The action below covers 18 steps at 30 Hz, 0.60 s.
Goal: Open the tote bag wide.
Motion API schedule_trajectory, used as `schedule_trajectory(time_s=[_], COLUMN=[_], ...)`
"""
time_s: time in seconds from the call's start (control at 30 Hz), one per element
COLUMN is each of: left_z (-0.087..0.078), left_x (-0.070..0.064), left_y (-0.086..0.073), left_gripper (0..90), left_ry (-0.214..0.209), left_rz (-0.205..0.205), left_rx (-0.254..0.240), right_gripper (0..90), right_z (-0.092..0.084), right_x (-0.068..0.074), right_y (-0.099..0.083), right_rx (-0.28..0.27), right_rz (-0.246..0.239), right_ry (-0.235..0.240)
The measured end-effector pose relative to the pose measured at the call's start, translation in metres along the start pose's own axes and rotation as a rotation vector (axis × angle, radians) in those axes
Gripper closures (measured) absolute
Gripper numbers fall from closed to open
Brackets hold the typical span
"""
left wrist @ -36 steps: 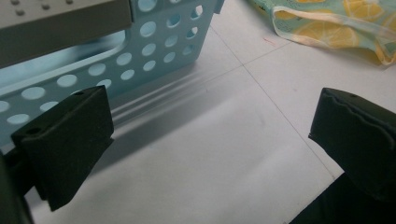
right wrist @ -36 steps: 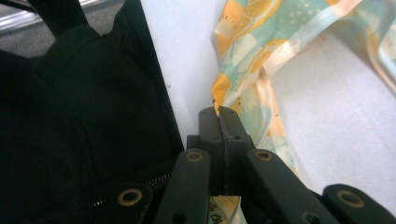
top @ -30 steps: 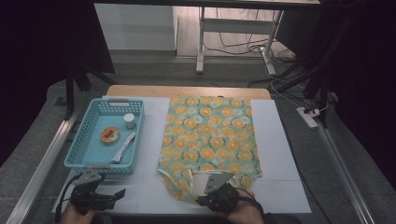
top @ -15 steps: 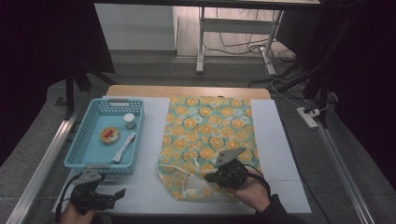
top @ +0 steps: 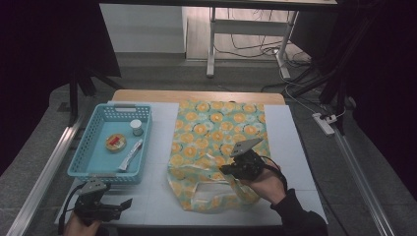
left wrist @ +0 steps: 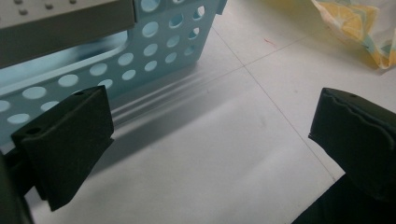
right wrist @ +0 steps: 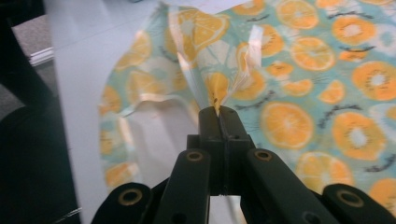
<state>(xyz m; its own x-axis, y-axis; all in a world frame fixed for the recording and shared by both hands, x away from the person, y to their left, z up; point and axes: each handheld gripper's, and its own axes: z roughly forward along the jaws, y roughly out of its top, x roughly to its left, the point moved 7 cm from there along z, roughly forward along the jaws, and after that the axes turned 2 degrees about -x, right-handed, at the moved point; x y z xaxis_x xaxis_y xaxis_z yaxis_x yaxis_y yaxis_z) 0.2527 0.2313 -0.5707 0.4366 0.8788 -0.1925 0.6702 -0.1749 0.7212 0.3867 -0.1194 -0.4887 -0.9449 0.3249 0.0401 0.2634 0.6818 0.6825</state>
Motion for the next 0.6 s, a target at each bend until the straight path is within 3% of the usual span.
schedule_trajectory(time_s=[0.2,0.3,0.6], left_z=[0.000,0.000,0.000], left_x=[0.000,0.000,0.000], left_y=[0.000,0.000,0.000], left_gripper=[0.0,0.0,0.0], left_ry=[0.000,-0.001,-0.002], left_rz=[-0.003,-0.005,-0.007], left_rx=[-0.001,-0.002,-0.002], right_gripper=[89.8,89.9,89.8], right_z=[0.004,0.010,0.018], right_x=[-0.022,-0.043,-0.073], right_y=[0.006,0.010,0.017], right_rx=[0.001,-0.004,-0.018], right_rz=[0.005,0.037,0.050], right_ry=[-0.029,-0.025,-0.049])
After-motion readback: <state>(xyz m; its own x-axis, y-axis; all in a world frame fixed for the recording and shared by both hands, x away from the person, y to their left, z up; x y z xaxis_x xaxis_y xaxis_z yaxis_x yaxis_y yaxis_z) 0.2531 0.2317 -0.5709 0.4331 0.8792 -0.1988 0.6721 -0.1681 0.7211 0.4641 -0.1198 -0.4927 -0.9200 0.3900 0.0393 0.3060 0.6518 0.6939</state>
